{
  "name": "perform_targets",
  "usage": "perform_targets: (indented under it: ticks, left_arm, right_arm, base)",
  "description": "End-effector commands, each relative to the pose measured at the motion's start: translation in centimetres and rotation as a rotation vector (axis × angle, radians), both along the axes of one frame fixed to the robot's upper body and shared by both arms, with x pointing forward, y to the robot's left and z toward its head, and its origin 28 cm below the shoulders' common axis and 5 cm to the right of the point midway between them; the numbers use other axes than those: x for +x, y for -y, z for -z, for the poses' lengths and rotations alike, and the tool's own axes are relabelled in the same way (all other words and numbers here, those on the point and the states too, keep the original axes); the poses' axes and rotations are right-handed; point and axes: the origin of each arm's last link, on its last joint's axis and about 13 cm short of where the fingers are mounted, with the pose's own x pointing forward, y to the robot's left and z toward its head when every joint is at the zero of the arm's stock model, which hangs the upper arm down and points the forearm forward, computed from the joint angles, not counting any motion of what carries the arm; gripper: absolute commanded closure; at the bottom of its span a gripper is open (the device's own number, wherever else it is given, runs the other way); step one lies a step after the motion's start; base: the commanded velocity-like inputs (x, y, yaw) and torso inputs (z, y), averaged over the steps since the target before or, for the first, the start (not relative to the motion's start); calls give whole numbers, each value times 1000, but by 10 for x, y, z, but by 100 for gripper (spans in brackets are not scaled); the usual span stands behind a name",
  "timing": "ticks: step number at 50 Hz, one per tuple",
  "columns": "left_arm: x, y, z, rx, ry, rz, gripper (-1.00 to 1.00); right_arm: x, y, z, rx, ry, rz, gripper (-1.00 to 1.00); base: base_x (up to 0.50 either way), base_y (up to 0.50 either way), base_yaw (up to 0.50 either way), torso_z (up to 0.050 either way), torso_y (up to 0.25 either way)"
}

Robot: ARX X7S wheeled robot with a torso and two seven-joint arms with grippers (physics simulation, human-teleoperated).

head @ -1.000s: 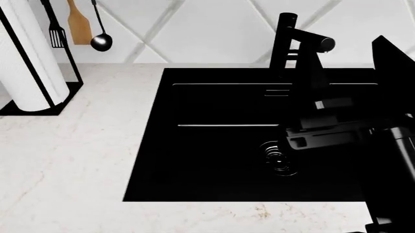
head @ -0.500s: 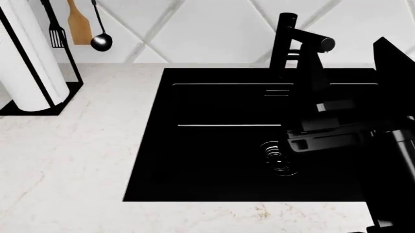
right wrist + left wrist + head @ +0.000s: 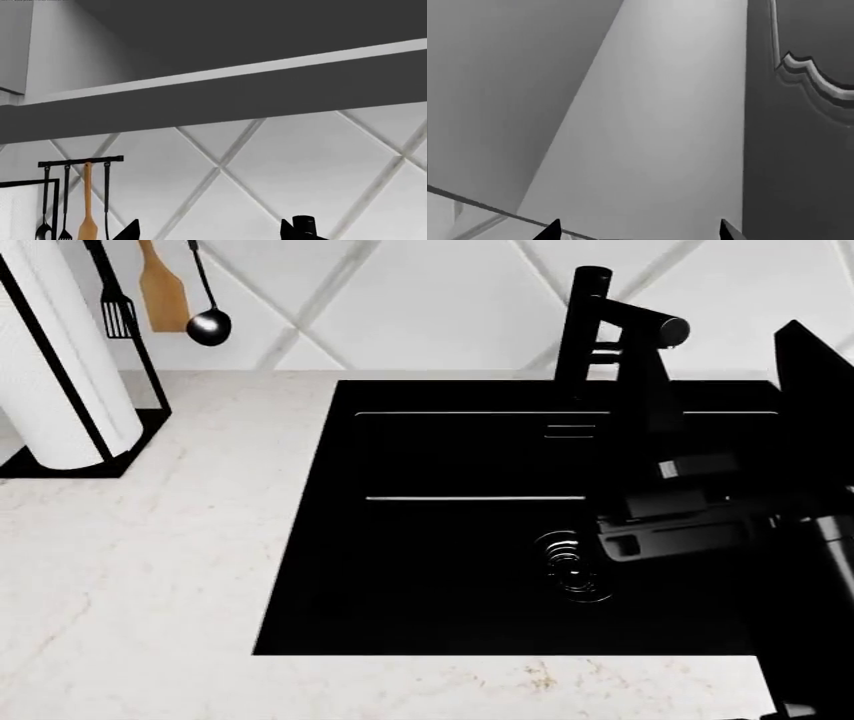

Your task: Pick the chili pepper, brussel sprout from the counter and place them in the cabinet. Then close the cabinet.

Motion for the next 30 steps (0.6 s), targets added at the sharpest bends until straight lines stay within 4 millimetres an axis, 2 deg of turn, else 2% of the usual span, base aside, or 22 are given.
perform_targets:
  ticks: [1,5,10,15,24,30]
  left_arm:
    - [9,26,-59,106,50,66,-100]
    - [13,39,-83,147,69,89,-100]
    - [22,52,-103,184,74,115,-100]
    - [44,65,-121,203,46,160,-100]
    - [81,91,-138,249,-7,238,-100]
    - [87,105,-142,277,-15,282,-100]
  right_arm:
    - [-1,1,0,1,4,1,-100]
    - [-2,2,0,3,6,3,-100]
    - [-2,2,1,6,7,5,-100]
    - [-3,4,1,7,10,7,-100]
    - [-3,4,0,5,17,10,-100]
    - [-4,5,0,8,17,10,-100]
  base:
    - [0,0,0,0,0]
    - [0,0,0,0,0]
    - [0,0,0,0,0]
    - [0,0,0,0,0]
    - [0,0,0,0,0]
    - [0,0,0,2,0]
